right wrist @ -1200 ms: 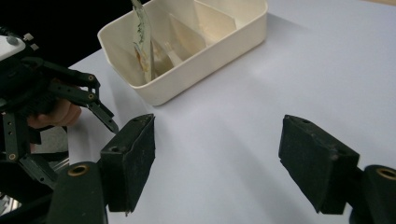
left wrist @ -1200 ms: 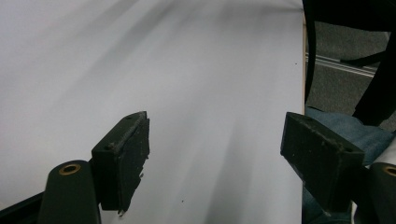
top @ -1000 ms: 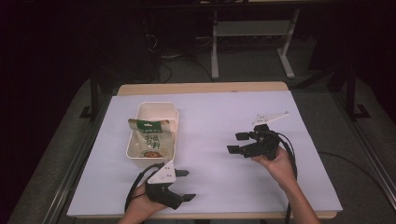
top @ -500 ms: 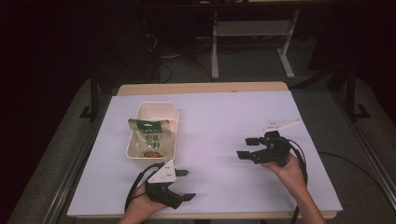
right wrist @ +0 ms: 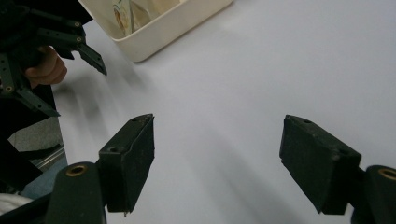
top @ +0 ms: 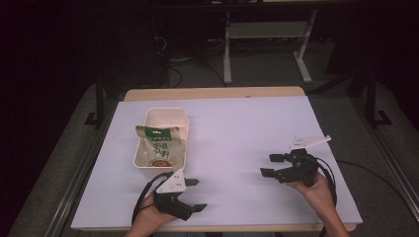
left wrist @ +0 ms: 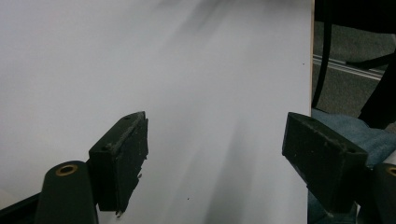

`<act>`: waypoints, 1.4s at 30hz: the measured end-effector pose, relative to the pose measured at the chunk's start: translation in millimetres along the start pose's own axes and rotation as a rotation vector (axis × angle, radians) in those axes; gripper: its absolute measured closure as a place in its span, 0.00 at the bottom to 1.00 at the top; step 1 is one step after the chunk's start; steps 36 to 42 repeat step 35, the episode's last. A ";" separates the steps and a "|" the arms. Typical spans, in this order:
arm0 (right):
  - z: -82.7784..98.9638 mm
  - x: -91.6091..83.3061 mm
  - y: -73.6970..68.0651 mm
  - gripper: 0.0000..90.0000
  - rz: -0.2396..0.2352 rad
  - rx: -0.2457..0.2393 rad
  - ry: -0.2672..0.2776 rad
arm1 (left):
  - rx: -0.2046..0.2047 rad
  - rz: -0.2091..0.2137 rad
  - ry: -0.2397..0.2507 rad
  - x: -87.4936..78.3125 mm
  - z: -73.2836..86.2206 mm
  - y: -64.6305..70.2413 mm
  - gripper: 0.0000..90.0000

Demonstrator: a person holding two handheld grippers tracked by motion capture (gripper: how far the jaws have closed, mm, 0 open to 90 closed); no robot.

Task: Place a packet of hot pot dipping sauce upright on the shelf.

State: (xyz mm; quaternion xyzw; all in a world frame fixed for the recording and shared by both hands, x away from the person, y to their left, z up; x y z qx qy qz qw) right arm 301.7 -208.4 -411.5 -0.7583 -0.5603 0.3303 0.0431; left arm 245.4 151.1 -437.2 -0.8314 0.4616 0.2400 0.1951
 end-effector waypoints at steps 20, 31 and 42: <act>34.1 -20.0 -7.0 0.29 0.026 0.012 0.009 | -0.010 0.003 -0.007 2.0 0.6 -0.4 0.24; 63.0 -19.2 -16.6 0.29 0.074 -0.004 -0.012 | -0.004 0.005 -0.015 2.3 3.2 -0.3 0.25; 64.7 -17.6 -22.7 0.28 0.081 -0.013 -0.002 | -0.005 0.008 -0.013 0.7 4.9 1.0 0.25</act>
Point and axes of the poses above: each handheld gripper's, and its own axes: x roughly forward along the jaws, z roughly out of its underside, y roughly to its right, the point moved 2 cm from there along x, roughly forward along the jaws, and after that the axes turned 14 degrees about -z, right-handed, at the moved point
